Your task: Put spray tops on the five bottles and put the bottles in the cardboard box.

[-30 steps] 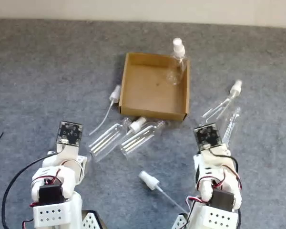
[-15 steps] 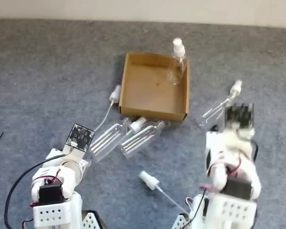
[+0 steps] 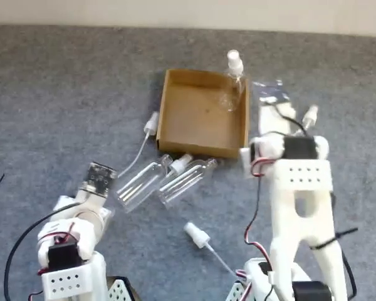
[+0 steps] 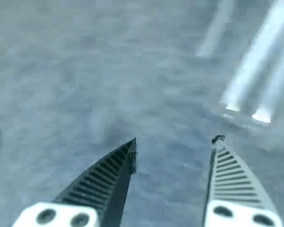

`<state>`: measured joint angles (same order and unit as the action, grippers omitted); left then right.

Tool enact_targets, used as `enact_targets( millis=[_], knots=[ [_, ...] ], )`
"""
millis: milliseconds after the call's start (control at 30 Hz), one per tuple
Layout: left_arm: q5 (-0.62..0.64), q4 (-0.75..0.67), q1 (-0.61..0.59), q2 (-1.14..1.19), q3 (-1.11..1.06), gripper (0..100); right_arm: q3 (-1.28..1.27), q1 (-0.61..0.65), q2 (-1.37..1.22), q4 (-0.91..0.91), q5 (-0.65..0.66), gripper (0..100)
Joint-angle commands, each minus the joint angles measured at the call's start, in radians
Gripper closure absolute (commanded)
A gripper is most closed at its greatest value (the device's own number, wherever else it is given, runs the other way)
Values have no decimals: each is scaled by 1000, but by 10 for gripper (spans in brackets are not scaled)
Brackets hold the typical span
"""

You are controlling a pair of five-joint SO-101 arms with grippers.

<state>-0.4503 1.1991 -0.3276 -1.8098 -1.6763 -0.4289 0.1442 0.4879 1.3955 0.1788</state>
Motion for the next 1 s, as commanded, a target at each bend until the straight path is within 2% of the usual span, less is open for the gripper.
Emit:
enact_targets(
  millis=[0,100,233,367,500,767,967],
  knots=[
    [-6,-175,-174,-13,-15,768,82,48,-36,16,-74,813],
    [-71,-195,-234,-13,24,768,82,-59,-64,-1,-107,813],
    [-152,-104,-263,-13,84,768,82,-285,-99,-94,-117,813],
    [-157,-18,-255,-13,185,768,82,-406,-193,-165,-115,800],
    [-155,46,-255,-13,286,768,122,-437,-325,-197,-107,745],
    [-153,101,-255,-13,338,768,331,-420,-593,-200,-117,745],
    [-157,92,-255,-13,338,768,449,-466,-806,-225,-172,765]
  ],
)
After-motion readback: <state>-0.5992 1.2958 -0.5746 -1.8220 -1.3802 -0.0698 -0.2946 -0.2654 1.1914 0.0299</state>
